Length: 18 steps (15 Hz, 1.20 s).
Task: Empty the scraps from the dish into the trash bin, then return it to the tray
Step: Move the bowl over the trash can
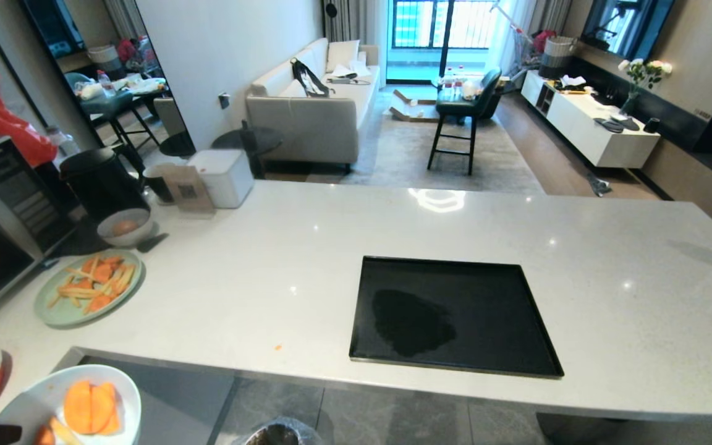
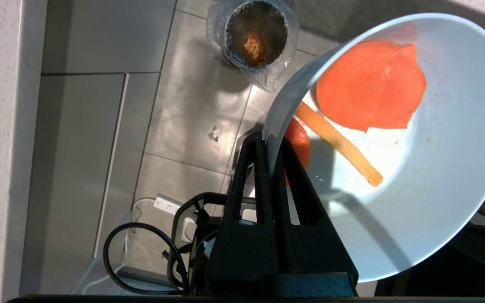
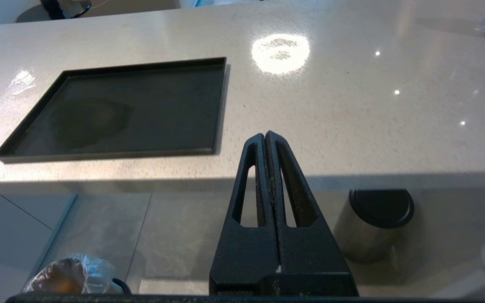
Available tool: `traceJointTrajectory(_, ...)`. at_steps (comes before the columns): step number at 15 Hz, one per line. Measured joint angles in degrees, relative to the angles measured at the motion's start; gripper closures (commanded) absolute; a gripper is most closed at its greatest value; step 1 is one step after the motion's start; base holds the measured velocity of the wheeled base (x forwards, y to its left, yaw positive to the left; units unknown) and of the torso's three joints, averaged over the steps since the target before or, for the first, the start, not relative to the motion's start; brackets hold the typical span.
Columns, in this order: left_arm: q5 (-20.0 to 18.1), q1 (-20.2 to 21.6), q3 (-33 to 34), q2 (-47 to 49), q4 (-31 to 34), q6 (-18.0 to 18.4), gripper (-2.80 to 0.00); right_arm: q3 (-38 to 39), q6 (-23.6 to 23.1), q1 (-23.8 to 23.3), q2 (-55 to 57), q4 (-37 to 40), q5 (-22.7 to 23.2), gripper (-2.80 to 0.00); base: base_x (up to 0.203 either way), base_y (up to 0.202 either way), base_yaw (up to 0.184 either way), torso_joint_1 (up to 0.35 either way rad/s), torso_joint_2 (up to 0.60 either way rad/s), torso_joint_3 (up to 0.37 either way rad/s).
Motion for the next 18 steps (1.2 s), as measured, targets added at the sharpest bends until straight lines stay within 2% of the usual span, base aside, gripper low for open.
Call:
traceJointTrajectory(8,0.0,-0.1,0.3,0.8,0.0,0.0,0.0,0.0,0.0,0.0,0.0,0.0,0.0,0.0,-0.181,0.0,0.001,-0.001,0.0,0.003)
traceJointTrajectory(18,-0.4,0.0,0.4,1.9,-0.3,0.0,0.0,0.0,0.0,0.0,0.0,0.0,0.0,0.0,0.0,0.0,0.0,0.0,0.0,0.0)
